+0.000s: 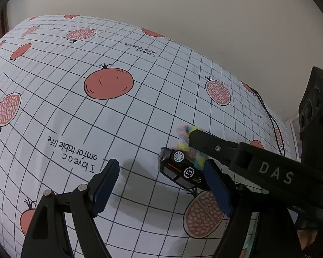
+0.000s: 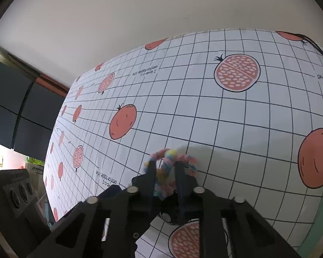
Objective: Organize objects
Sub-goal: 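Grasp the rainbow fuzzy ring with the right tool and lift it off the car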
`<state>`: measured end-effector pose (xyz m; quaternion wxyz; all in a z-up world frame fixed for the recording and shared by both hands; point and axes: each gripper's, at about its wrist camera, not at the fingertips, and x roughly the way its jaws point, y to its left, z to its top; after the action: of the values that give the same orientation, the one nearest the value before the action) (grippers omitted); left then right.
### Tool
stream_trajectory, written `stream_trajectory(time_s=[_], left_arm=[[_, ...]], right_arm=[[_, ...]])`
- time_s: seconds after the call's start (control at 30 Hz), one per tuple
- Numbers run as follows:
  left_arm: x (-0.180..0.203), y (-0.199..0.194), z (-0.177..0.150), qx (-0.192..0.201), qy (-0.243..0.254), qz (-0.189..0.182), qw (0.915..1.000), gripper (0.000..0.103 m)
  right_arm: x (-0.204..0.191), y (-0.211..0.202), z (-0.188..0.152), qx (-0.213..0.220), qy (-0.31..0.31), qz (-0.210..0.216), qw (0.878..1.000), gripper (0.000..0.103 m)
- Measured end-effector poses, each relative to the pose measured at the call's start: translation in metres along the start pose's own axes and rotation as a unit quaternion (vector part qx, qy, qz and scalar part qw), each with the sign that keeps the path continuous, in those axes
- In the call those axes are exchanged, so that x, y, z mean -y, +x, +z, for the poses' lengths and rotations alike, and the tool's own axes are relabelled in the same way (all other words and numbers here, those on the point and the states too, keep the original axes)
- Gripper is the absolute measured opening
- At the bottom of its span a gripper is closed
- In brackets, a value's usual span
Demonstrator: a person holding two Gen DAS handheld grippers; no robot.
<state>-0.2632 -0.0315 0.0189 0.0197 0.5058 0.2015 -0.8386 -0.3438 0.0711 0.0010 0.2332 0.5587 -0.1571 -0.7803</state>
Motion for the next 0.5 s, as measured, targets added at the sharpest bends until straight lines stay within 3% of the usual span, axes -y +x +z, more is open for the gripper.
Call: stream_trajectory(time_s=[0.13,0.5], left_arm=[[0.000,0.001,-0.001,-0.002,-0.005,-0.005,1.0000,0.081],[0.006,0.003,-0.004,-0.002,-0.006,-0.004,1.0000,0.081]], right_arm=[[0.005,-0.004,-0.001,0.007,0.005,-0.009,1.000,0.011],[0.025,-0.021,-0.007,0.039,0.032,-0.044,0.998,0.009]])
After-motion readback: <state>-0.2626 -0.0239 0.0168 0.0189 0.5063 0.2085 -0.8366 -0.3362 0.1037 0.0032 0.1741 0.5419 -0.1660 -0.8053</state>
